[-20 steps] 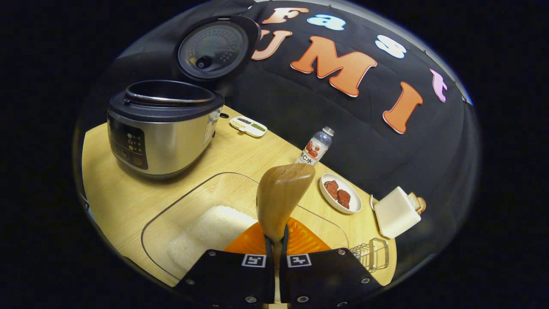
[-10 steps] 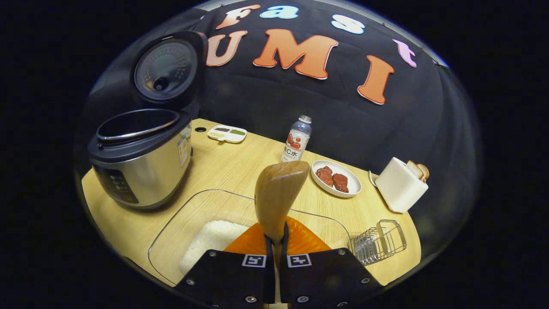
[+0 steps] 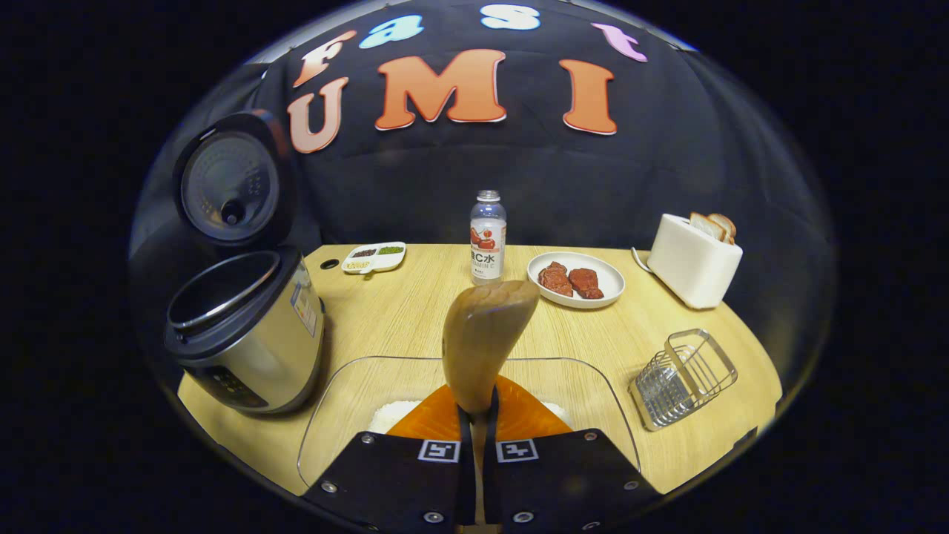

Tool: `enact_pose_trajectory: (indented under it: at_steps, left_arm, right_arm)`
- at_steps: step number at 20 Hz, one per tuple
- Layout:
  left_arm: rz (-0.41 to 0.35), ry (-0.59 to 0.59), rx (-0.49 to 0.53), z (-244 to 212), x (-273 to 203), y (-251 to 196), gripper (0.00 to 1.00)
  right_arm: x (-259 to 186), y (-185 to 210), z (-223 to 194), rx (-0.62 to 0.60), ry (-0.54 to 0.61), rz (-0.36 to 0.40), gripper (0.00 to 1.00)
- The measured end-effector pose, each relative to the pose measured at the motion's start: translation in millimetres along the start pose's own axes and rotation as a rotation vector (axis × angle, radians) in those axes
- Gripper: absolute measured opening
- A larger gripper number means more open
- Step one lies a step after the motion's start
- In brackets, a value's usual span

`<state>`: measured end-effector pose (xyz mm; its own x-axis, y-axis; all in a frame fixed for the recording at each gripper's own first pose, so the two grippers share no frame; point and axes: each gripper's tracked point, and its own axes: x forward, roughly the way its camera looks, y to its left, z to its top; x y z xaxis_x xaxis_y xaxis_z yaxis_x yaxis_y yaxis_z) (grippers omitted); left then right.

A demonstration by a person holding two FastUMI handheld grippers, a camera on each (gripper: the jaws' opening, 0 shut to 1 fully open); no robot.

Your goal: Close the left gripper, press the button to open the rice cooker; take a wooden spoon from the chopstick holder with the right hand, scoop a spoonful of rice and pour it into the rice cooker, then put the wooden spoon back into the chopstick holder.

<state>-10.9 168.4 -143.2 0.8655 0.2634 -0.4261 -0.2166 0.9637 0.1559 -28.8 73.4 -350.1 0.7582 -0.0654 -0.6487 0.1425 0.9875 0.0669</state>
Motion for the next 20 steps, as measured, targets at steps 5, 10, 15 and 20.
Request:
enact_pose_trajectory:
  at_steps: [5, 10, 15, 20]
  left_arm:
    - [-0.046, 0.014, 0.036, 2, 5, -10, 0.95]
    - [-0.083, 0.009, 0.062, 7, 9, -20, 0.95]
    - [-0.106, 0.012, 0.073, 6, 8, -27, 0.95]
    - [-0.122, 0.016, 0.077, 7, 7, -37, 0.95]
  right_arm:
    - [-2, 10, -2, 0.182, 0.038, 0.035, 0.04]
    - [-3, 27, -2, 0.291, 0.076, 0.095, 0.04]
    - [-1, 29, -3, 0.431, 0.128, 0.155, 0.04]
    - [-2, 30, -5, 0.561, 0.176, 0.232, 0.04]
